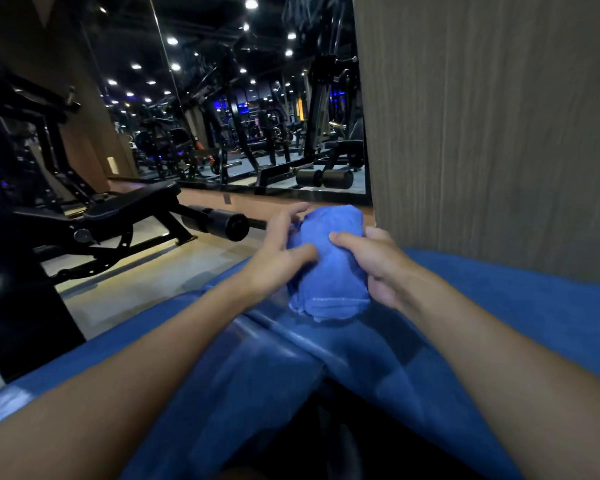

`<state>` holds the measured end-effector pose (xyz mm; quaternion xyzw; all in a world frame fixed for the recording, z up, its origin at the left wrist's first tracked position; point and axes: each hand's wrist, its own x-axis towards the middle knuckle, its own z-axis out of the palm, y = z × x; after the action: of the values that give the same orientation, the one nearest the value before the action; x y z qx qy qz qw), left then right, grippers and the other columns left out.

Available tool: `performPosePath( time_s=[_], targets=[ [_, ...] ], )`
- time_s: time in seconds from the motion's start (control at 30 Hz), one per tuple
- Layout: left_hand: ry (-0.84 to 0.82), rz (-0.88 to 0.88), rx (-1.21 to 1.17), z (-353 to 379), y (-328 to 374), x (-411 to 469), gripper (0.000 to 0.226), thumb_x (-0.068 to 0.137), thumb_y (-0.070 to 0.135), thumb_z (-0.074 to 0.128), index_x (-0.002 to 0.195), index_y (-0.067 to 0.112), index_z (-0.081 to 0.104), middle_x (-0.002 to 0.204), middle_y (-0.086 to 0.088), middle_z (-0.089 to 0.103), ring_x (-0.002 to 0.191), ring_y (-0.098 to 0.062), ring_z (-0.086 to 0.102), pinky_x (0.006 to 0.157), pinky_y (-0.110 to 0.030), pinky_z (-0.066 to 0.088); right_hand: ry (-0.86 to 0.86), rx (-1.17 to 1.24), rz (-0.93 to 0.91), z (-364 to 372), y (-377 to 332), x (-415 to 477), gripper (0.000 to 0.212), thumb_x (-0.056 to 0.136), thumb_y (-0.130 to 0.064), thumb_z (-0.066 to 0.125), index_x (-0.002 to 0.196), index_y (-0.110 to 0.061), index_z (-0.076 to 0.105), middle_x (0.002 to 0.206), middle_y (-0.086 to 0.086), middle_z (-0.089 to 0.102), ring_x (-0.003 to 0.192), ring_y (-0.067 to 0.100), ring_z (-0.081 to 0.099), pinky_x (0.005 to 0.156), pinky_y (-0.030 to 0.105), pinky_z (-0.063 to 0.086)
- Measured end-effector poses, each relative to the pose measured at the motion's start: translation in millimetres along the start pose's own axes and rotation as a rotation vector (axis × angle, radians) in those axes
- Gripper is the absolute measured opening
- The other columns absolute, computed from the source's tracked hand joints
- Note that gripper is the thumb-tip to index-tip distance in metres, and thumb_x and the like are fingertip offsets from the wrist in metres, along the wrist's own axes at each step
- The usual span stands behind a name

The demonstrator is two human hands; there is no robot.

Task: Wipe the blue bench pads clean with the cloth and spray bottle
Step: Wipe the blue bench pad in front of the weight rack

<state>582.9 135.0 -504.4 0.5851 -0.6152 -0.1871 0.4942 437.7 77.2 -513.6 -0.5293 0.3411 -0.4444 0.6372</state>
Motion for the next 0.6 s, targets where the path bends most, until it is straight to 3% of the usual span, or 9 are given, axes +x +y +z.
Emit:
performPosePath(
  time_s=[0.1, 0.17, 0.27, 0.37, 0.47, 0.53, 0.6],
  targets=[
    [0.177, -0.189, -0.06, -14, 2, 2, 0.085, 0.063, 0.05, 0.07, 0.141, 0.025, 0.045, 0.136, -0.005, 0.047, 0.116, -0.015, 0.054, 0.1, -0.032, 0.045, -0.087, 0.061, 0.008, 4, 0, -4, 0.023, 0.092, -0.009, 0.063, 0.115, -0.003, 0.063, 0.11, 0.019, 0.072, 0.103, 0.032, 0.069, 0.09, 0.048, 0.056],
    [0.124, -0.303, -0.177, -23, 3, -2, 0.092, 0.06, 0.07, 0.077, 0.133, 0.018, 0.054, 0.13, -0.009, 0.062, 0.11, -0.018, 0.064, 0.097, -0.036, 0.05, -0.168, 0.091, 0.036, 7, -2, -12, 0.022, 0.094, -0.011, 0.062, 0.114, -0.003, 0.066, 0.106, 0.017, 0.074, 0.101, 0.031, 0.07, 0.088, 0.046, 0.057],
    [0.014, -0.397, -0.318, -27, 14, -19, 0.054, 0.086, 0.049, 0.071, 0.117, 0.006, 0.066, 0.112, -0.014, 0.073, 0.1, -0.028, 0.072, 0.089, -0.041, 0.056, -0.241, 0.087, 0.044, 10, -2, -23, 0.021, 0.094, -0.014, 0.063, 0.111, -0.001, 0.068, 0.101, 0.015, 0.075, 0.097, 0.029, 0.072, 0.087, 0.042, 0.058],
    [0.127, -0.356, -0.381, -32, 23, -38, 0.025, 0.091, 0.024, 0.071, 0.11, 0.007, 0.068, 0.102, -0.011, 0.076, 0.088, -0.023, 0.074, 0.072, -0.034, 0.06, -0.251, 0.094, 0.034, 15, 3, -32, 0.031, 0.092, -0.017, 0.068, 0.115, 0.004, 0.065, 0.104, 0.018, 0.074, 0.098, 0.032, 0.072, 0.092, 0.049, 0.056],
    [0.24, -0.275, -0.295, -40, 29, -62, 0.026, 0.088, 0.013, 0.074, 0.112, 0.008, 0.065, 0.099, -0.009, 0.075, 0.079, -0.02, 0.074, 0.056, -0.031, 0.058, -0.41, 0.076, 0.056, 19, 4, -48, 0.033, 0.09, -0.011, 0.068, 0.12, 0.001, 0.063, 0.107, 0.015, 0.074, 0.098, 0.029, 0.072, 0.085, 0.041, 0.059],
    [0.29, -0.237, -0.227, -45, 34, -78, 0.031, 0.087, 0.01, 0.075, 0.115, 0.008, 0.064, 0.102, -0.009, 0.075, 0.085, -0.021, 0.073, 0.066, -0.036, 0.061, -0.465, -0.028, 0.005, 26, 1, -58, 0.033, 0.087, -0.004, 0.07, 0.119, -0.003, 0.064, 0.106, 0.012, 0.075, 0.098, 0.027, 0.072, 0.084, 0.039, 0.059],
    [0.333, -0.162, -0.12, -51, 43, -88, 0.029, 0.084, 0.003, 0.076, 0.112, 0.005, 0.066, 0.099, -0.012, 0.074, 0.082, -0.019, 0.07, 0.072, -0.037, 0.059, -0.355, -0.237, -0.171, 33, -2, -59, 0.038, 0.082, -0.005, 0.075, 0.118, -0.012, 0.064, 0.105, 0.004, 0.074, 0.098, 0.021, 0.071, 0.087, 0.039, 0.057]
  ],
)
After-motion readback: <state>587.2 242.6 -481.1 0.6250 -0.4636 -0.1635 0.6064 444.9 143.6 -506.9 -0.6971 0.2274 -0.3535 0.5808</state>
